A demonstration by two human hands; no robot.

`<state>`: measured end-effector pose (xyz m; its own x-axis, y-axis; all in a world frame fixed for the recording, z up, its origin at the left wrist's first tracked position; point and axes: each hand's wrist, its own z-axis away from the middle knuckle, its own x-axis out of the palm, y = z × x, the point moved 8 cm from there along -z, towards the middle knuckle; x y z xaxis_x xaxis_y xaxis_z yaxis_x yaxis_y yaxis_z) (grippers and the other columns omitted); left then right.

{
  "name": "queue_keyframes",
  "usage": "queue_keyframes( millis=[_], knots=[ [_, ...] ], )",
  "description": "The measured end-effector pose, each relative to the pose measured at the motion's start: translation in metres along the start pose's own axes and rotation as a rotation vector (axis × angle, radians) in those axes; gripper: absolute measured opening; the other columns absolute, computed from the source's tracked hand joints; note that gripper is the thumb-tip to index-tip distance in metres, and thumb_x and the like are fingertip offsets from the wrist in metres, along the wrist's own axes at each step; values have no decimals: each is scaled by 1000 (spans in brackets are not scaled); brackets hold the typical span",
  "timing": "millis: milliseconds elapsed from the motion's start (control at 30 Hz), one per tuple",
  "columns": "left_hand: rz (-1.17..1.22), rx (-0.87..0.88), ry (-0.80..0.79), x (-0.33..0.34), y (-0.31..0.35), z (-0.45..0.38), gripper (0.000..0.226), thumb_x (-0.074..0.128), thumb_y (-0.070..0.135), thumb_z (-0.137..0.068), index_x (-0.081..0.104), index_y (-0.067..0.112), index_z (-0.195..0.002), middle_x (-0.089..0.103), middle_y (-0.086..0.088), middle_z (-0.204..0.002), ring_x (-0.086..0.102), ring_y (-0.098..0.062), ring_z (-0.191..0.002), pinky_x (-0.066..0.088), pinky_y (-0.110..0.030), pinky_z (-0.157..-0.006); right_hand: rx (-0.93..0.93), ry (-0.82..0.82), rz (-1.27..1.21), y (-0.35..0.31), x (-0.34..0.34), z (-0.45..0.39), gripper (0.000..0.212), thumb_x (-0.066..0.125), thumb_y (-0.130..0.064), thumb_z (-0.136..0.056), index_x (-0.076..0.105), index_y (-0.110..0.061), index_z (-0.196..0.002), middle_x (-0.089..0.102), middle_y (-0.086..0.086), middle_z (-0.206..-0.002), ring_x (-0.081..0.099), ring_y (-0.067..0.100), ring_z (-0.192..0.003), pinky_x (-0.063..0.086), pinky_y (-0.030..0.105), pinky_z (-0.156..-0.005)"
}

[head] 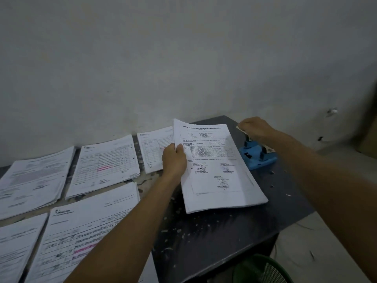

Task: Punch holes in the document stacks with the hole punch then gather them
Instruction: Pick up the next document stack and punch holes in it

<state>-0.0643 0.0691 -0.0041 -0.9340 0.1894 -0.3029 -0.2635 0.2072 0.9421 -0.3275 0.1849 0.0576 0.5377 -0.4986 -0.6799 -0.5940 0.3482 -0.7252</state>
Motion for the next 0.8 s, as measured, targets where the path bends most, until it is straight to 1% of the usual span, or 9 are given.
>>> queue_keyframes(
  millis=[100,167,267,333,367,433,500,600,800],
  knots=[
    [43,-85,-15,20,-4,-3,23,41,20,-102,62,12,-106,62,0,-105,59,-19,-90,46,-30,-77,4,-54,59,5,6,-5,20,45,-23,-97,53,-11,-84,53,9,-86,46,18,-75,34,30,-67],
    [60,-141,-13,30,-9,-4,24,41,15,-99,63,8,-106,65,-6,-108,61,-24,-91,51,-32,-77,15,-86,85,8,11,-7,33,41,-25,-101,61,0,-107,61,16,-108,55,27,-92,40,34,-79],
    [79,-210,-12,41,-14,-6,29,42,10,-95,61,2,-115,65,-11,-112,63,-26,-92,52,-29,-70,64,-96,12,14,17,-6,48,33,-33,-103,50,0,-133,54,27,-129,55,35,-95,40,39,-81],
    [75,-238,-15,48,-13,-8,32,42,10,-93,57,0,-120,63,-14,-117,62,-28,-96,53,-31,-73,78,-105,-13,17,18,-7,51,33,-37,-101,47,-1,-134,55,29,-122,49,27,-78,37,37,-74],
    [71,-250,-16,51,-13,-8,33,42,10,-93,56,0,-122,62,-15,-119,62,-30,-99,54,-33,-77,81,-115,-21,19,19,-7,51,34,-38,-100,49,-1,-132,59,27,-106,43,21,-71,33,34,-69],
    [63,-262,-23,58,-10,-8,36,42,10,-93,54,0,-125,60,-15,-122,61,-30,-102,54,-34,-81,95,-131,-52,23,18,-9,50,35,-42,-99,54,0,-118,49,6,-76,36,14,-65,29,31,-64],
    [63,-266,-39,65,-8,-7,38,42,10,-93,52,1,-128,60,-14,-124,61,-31,-103,55,-39,-86,115,-136,-67,26,18,-11,40,37,-45,-98,53,-8,-93,43,-1,-72,35,13,-64,30,31,-63],
    [83,-268,-37,73,-8,-2,34,42,11,-94,53,2,-125,60,-12,-119,60,-26,-94,55,-35,-78,98,-142,-58,25,19,-12,32,36,-45,-98,47,-22,-79,44,-2,-69,35,13,-62,30,30,-61],
    [70,-265,-4,83,-16,10,28,41,14,-98,54,0,-119,60,-12,-117,58,-24,-91,48,-31,-73,46,-176,-12,22,21,-13,34,30,-37,-101,50,-11,-95,42,0,-73,35,13,-66,30,30,-63]
  ],
)
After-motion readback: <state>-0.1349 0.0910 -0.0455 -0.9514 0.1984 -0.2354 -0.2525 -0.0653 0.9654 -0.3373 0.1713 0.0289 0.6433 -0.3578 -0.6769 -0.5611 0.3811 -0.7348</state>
